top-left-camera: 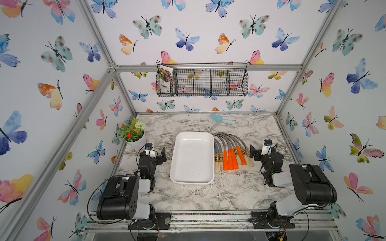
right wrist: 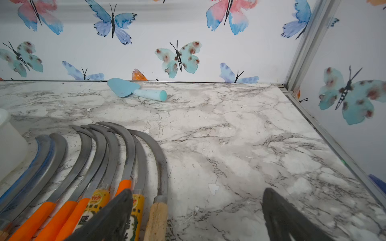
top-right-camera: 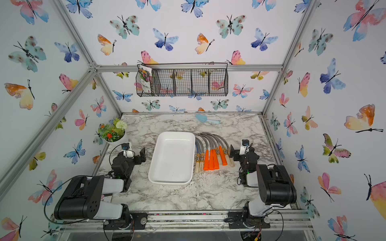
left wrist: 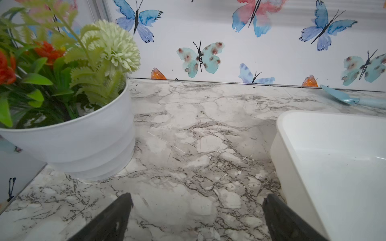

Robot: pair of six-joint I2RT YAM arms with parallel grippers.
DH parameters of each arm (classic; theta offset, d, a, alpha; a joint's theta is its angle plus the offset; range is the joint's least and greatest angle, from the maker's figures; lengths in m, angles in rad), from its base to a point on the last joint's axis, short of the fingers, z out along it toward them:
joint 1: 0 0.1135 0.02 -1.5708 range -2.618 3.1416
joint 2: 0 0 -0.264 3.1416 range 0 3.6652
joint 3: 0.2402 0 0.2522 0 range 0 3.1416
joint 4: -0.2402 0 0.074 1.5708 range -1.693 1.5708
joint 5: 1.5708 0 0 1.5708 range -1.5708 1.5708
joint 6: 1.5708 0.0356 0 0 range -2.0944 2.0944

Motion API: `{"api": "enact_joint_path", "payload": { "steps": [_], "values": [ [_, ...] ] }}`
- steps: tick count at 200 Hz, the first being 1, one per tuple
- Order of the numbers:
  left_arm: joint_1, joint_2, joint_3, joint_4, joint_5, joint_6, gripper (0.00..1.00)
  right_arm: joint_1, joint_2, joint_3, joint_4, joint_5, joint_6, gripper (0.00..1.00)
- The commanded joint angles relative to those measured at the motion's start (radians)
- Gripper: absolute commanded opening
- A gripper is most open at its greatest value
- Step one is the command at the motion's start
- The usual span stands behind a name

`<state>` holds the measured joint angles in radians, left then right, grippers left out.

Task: Put small sickles into storage boxes
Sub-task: Pick up the sickle at the center of the board.

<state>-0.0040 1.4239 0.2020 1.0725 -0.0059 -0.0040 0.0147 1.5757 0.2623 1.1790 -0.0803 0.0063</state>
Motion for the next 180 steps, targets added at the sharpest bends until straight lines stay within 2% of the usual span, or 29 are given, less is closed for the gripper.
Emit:
{"api": "enact_joint_path", "payload": {
  "steps": [1,180],
  "values": [
    [-0.005,-0.007,0.008,0.017,-0.004,0.004,0.98,0.004,0.012,0.015,-0.01,-0.012,-0.006,0.98],
    [-0.027,-0.013,0.003,0.02,-0.043,0.009,0.98,0.004,-0.007,0.022,-0.054,0.006,0.001,0.98]
  ]
}}
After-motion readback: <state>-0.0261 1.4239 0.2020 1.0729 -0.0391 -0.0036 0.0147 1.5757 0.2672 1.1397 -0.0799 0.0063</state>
